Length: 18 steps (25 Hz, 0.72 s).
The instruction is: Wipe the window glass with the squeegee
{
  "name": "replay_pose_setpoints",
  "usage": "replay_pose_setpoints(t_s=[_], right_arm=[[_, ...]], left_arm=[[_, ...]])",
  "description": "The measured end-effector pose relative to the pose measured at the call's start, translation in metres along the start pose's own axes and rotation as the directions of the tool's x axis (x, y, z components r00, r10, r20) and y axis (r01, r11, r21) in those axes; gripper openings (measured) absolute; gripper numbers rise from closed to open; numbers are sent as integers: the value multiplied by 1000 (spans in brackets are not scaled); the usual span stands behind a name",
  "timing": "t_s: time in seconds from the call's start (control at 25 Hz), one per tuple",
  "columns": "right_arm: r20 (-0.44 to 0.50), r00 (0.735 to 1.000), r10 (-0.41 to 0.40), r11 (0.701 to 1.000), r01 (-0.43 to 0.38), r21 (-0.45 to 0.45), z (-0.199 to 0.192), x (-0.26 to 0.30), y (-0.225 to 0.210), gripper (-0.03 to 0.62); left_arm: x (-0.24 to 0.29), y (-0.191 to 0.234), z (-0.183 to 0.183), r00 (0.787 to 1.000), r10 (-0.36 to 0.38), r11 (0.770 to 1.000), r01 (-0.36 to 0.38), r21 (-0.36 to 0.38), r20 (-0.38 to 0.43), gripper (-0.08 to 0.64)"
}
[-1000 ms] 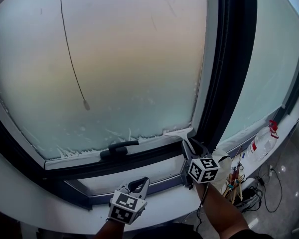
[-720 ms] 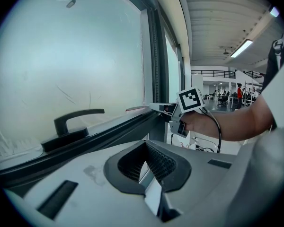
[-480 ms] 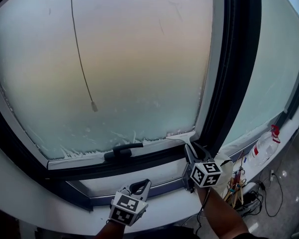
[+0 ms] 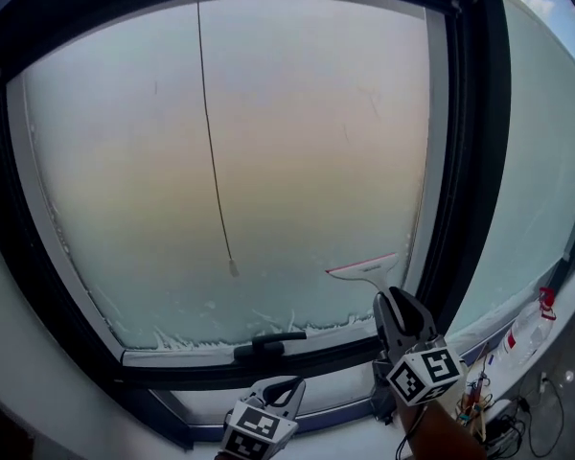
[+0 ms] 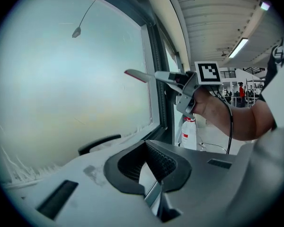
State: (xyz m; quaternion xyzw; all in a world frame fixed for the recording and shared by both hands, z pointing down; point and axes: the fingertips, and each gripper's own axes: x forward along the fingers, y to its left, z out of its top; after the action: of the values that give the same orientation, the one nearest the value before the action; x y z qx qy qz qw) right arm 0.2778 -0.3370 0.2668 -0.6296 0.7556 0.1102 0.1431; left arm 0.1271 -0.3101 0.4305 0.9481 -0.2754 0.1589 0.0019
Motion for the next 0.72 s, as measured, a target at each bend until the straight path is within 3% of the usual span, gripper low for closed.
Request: replay_pose_setpoints(t_s=[0.16, 0.28, 0.52, 0.72], right_arm=[[156, 983, 95, 992, -80, -96, 94, 42, 31, 95], [248, 960, 133, 982, -94, -164, 159, 71, 50, 95], [344, 935, 83, 983, -21, -180, 267, 136, 57, 95], [402, 914, 46, 973, 50, -224, 329, 182, 66, 95]], left_arm=[[-3, 10, 43, 999, -8, 1000, 8, 6, 44, 0], [-8, 20, 71, 999, 30, 997, -33, 72, 44, 0], [-18, 23, 102, 996, 55, 990, -63, 129, 68, 0], [-22, 23, 89, 996, 43, 995, -50, 91, 73, 0]])
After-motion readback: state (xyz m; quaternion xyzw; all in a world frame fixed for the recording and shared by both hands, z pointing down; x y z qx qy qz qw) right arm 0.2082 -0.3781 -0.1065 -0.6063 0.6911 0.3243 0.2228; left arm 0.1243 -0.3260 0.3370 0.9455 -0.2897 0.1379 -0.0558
